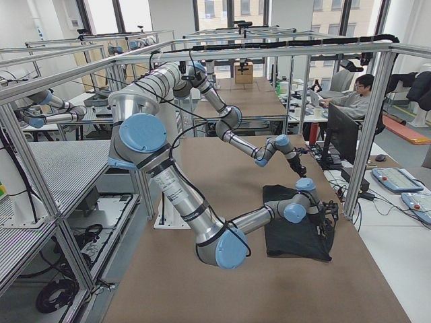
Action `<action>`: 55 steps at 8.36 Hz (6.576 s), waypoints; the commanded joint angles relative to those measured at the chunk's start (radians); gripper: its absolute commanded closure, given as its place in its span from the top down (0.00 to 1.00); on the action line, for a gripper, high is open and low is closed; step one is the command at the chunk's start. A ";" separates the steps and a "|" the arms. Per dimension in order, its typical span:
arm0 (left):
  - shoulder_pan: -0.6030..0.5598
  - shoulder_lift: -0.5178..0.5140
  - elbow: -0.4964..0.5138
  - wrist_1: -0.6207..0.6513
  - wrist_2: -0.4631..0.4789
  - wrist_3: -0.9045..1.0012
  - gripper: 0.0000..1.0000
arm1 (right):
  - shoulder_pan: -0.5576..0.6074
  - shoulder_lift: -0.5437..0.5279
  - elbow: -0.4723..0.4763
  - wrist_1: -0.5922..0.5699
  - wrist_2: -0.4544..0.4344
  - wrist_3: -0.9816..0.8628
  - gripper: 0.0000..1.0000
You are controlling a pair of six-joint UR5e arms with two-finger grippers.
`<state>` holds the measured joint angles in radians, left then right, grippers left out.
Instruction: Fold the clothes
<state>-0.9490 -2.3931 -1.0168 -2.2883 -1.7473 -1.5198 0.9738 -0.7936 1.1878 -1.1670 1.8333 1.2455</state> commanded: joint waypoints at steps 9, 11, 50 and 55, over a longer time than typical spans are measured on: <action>0.013 0.017 0.010 -0.014 0.068 -0.102 0.91 | -0.303 -0.457 0.406 0.233 -0.113 0.384 0.68; 0.025 0.017 0.014 -0.011 0.089 -0.134 0.96 | -0.323 -0.458 0.411 0.233 -0.129 0.419 0.64; 0.277 0.442 -0.586 0.162 0.053 -0.019 0.00 | -0.734 -0.585 0.983 -0.164 -0.488 0.539 0.95; 0.084 -0.087 -0.004 0.162 -0.006 0.018 0.00 | -0.704 -0.570 0.984 -0.175 -0.486 0.534 0.95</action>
<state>-0.7959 -2.2195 -1.3395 -2.1159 -1.7267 -1.5122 0.2666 -1.3686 2.1719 -1.3388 1.3465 1.7803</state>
